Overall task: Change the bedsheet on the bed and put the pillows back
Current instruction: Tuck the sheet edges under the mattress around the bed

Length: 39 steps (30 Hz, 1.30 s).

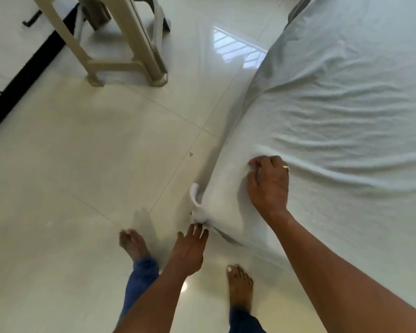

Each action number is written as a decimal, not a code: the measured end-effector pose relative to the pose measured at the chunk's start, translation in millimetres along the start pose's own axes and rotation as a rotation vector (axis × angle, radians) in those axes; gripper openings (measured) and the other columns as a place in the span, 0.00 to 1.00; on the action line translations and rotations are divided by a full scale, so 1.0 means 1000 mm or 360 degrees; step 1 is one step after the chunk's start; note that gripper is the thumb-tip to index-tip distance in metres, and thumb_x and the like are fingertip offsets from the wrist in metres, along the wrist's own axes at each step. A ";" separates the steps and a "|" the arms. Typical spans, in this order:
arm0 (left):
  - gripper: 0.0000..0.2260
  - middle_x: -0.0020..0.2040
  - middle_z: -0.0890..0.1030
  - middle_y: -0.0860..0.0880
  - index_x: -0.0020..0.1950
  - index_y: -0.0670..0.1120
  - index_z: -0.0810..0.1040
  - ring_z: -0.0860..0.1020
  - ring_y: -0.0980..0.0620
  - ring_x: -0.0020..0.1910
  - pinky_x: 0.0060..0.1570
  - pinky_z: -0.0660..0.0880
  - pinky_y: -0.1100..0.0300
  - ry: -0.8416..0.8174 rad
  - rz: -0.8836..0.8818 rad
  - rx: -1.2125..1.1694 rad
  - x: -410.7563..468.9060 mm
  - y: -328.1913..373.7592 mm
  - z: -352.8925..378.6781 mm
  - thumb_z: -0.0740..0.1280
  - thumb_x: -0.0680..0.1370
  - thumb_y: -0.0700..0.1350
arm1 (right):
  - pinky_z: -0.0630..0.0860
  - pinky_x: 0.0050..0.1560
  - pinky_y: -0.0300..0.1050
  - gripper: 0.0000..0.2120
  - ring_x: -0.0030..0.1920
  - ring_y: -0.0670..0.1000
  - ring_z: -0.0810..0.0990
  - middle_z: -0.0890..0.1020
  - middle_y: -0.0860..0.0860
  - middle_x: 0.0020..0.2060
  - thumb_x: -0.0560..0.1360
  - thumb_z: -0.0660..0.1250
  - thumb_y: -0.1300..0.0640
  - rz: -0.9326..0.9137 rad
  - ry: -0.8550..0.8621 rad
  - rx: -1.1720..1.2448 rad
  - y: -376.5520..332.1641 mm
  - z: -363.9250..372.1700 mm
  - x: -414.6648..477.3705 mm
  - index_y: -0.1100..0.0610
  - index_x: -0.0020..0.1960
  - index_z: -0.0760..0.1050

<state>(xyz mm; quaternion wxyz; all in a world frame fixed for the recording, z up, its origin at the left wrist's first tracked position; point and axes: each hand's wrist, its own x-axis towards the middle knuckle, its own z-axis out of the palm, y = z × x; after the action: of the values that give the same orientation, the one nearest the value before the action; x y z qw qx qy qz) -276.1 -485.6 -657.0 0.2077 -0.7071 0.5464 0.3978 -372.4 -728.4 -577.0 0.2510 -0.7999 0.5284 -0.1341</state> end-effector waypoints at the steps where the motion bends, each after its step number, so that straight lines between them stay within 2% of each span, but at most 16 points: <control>1: 0.32 0.82 0.53 0.42 0.82 0.47 0.55 0.57 0.37 0.79 0.69 0.65 0.33 -0.0049 0.0012 -0.0040 0.007 -0.010 -0.006 0.61 0.79 0.45 | 0.68 0.52 0.42 0.11 0.54 0.55 0.74 0.76 0.51 0.53 0.74 0.66 0.62 0.0054 0.0037 -0.0043 -0.002 0.004 0.006 0.52 0.55 0.79; 3: 0.26 0.81 0.59 0.45 0.81 0.49 0.61 0.61 0.37 0.78 0.71 0.63 0.33 -0.0227 -0.0263 0.0020 0.024 -0.037 -0.019 0.59 0.82 0.49 | 0.69 0.53 0.43 0.13 0.55 0.54 0.73 0.75 0.51 0.55 0.73 0.67 0.62 0.0132 0.0153 -0.0086 -0.008 0.009 0.021 0.52 0.56 0.78; 5: 0.23 0.75 0.71 0.45 0.76 0.47 0.70 0.71 0.42 0.72 0.70 0.69 0.45 -0.0366 -0.0433 0.0096 0.044 -0.076 -0.037 0.60 0.82 0.51 | 0.73 0.57 0.49 0.15 0.58 0.54 0.73 0.74 0.52 0.59 0.73 0.67 0.60 0.0147 0.0254 -0.0119 -0.017 0.015 0.033 0.52 0.59 0.77; 9: 0.18 0.67 0.77 0.45 0.71 0.47 0.73 0.78 0.44 0.64 0.61 0.74 0.53 -0.0180 -0.0074 0.0000 0.076 -0.139 -0.111 0.58 0.82 0.51 | 0.67 0.70 0.58 0.25 0.73 0.60 0.66 0.67 0.54 0.75 0.78 0.64 0.45 0.0452 0.0192 -0.0309 -0.051 0.043 0.055 0.46 0.74 0.68; 11: 0.18 0.64 0.78 0.45 0.71 0.48 0.71 0.78 0.44 0.62 0.56 0.73 0.54 -0.0011 0.0070 -0.0110 0.085 -0.145 -0.169 0.58 0.83 0.50 | 0.58 0.74 0.62 0.24 0.80 0.64 0.54 0.58 0.52 0.81 0.77 0.62 0.38 0.0427 0.0037 -0.0407 -0.073 0.056 0.051 0.41 0.72 0.71; 13: 0.18 0.64 0.78 0.44 0.72 0.48 0.70 0.78 0.43 0.61 0.56 0.73 0.55 0.0078 0.0181 -0.0027 0.089 -0.144 -0.225 0.57 0.83 0.50 | 0.54 0.77 0.64 0.19 0.82 0.61 0.46 0.60 0.48 0.81 0.78 0.62 0.37 0.0206 -0.0154 -0.0410 -0.085 0.058 0.046 0.41 0.65 0.77; 15: 0.18 0.64 0.78 0.43 0.71 0.47 0.71 0.78 0.43 0.61 0.56 0.73 0.54 0.0132 0.0287 0.0044 0.090 -0.139 -0.269 0.57 0.83 0.50 | 0.61 0.76 0.61 0.18 0.82 0.56 0.56 0.69 0.47 0.77 0.79 0.63 0.43 0.0121 -0.0147 -0.0287 -0.088 0.046 0.046 0.44 0.66 0.78; 17: 0.18 0.64 0.78 0.43 0.72 0.47 0.71 0.77 0.43 0.62 0.57 0.73 0.54 0.0186 0.0404 0.0099 0.093 -0.128 -0.315 0.57 0.83 0.50 | 0.71 0.71 0.55 0.18 0.73 0.55 0.72 0.78 0.49 0.70 0.78 0.64 0.49 0.0339 0.0145 -0.0084 -0.084 0.027 0.056 0.51 0.66 0.79; 19: 0.18 0.64 0.77 0.43 0.72 0.47 0.70 0.77 0.43 0.62 0.57 0.73 0.55 0.0140 0.0531 0.0152 0.097 -0.111 -0.357 0.56 0.84 0.50 | 0.72 0.68 0.48 0.18 0.65 0.57 0.78 0.81 0.52 0.63 0.77 0.63 0.50 0.0603 0.0334 0.0013 -0.081 0.008 0.070 0.55 0.64 0.78; 22: 0.17 0.64 0.78 0.43 0.70 0.48 0.72 0.77 0.43 0.62 0.58 0.73 0.56 0.0113 0.0660 0.0270 0.119 -0.079 -0.419 0.58 0.83 0.50 | 0.72 0.66 0.50 0.19 0.64 0.59 0.79 0.81 0.54 0.62 0.73 0.65 0.56 0.0772 0.0363 0.0076 -0.066 -0.011 0.109 0.56 0.64 0.77; 25: 0.15 0.62 0.80 0.44 0.65 0.49 0.77 0.79 0.43 0.59 0.54 0.75 0.55 0.0276 0.0671 0.0243 0.169 -0.035 -0.490 0.60 0.81 0.49 | 0.70 0.67 0.48 0.21 0.64 0.57 0.77 0.81 0.53 0.62 0.73 0.63 0.56 0.0885 0.0470 0.0142 -0.044 -0.034 0.181 0.56 0.65 0.76; 30: 0.11 0.52 0.84 0.42 0.52 0.44 0.83 0.81 0.39 0.53 0.49 0.75 0.53 0.0746 0.0616 -0.0293 0.300 0.044 -0.612 0.61 0.80 0.44 | 0.66 0.67 0.41 0.20 0.63 0.55 0.78 0.81 0.52 0.60 0.72 0.64 0.59 0.0874 0.0856 0.0262 0.005 -0.052 0.332 0.58 0.63 0.77; 32: 0.12 0.54 0.83 0.39 0.54 0.41 0.82 0.80 0.37 0.56 0.53 0.75 0.51 0.0843 0.0477 -0.0488 0.365 0.077 -0.656 0.62 0.81 0.45 | 0.67 0.68 0.43 0.19 0.62 0.53 0.77 0.82 0.53 0.60 0.73 0.64 0.60 0.0926 0.0923 0.0353 0.020 -0.049 0.378 0.59 0.64 0.78; 35: 0.20 0.58 0.82 0.40 0.62 0.43 0.80 0.80 0.38 0.60 0.59 0.78 0.50 0.0811 0.0207 -0.1003 0.446 0.124 -0.721 0.64 0.77 0.54 | 0.73 0.67 0.49 0.19 0.62 0.53 0.77 0.82 0.52 0.60 0.73 0.65 0.61 0.0900 0.1059 0.0420 0.021 -0.057 0.415 0.58 0.64 0.78; 37: 0.22 0.61 0.81 0.40 0.65 0.44 0.77 0.79 0.38 0.63 0.61 0.77 0.48 0.0769 0.0093 -0.0964 0.480 0.149 -0.747 0.66 0.78 0.57 | 0.75 0.65 0.52 0.19 0.62 0.52 0.78 0.81 0.50 0.61 0.74 0.65 0.60 0.0923 0.1059 0.0490 0.023 -0.067 0.430 0.56 0.65 0.78; 39: 0.13 0.54 0.82 0.41 0.56 0.43 0.78 0.80 0.39 0.57 0.54 0.76 0.51 0.0834 0.0160 -0.0768 0.494 0.158 -0.765 0.69 0.78 0.51 | 0.77 0.62 0.53 0.18 0.63 0.51 0.77 0.81 0.47 0.61 0.76 0.64 0.57 0.1051 0.1044 0.0578 0.028 -0.074 0.442 0.54 0.66 0.77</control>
<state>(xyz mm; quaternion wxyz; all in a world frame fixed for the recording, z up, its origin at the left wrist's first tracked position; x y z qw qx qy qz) -124.9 -1392.7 -568.0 -0.1321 -0.7860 0.5056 0.3303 -250.3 -1160.2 -552.7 0.2359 -0.4488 0.7727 -0.3820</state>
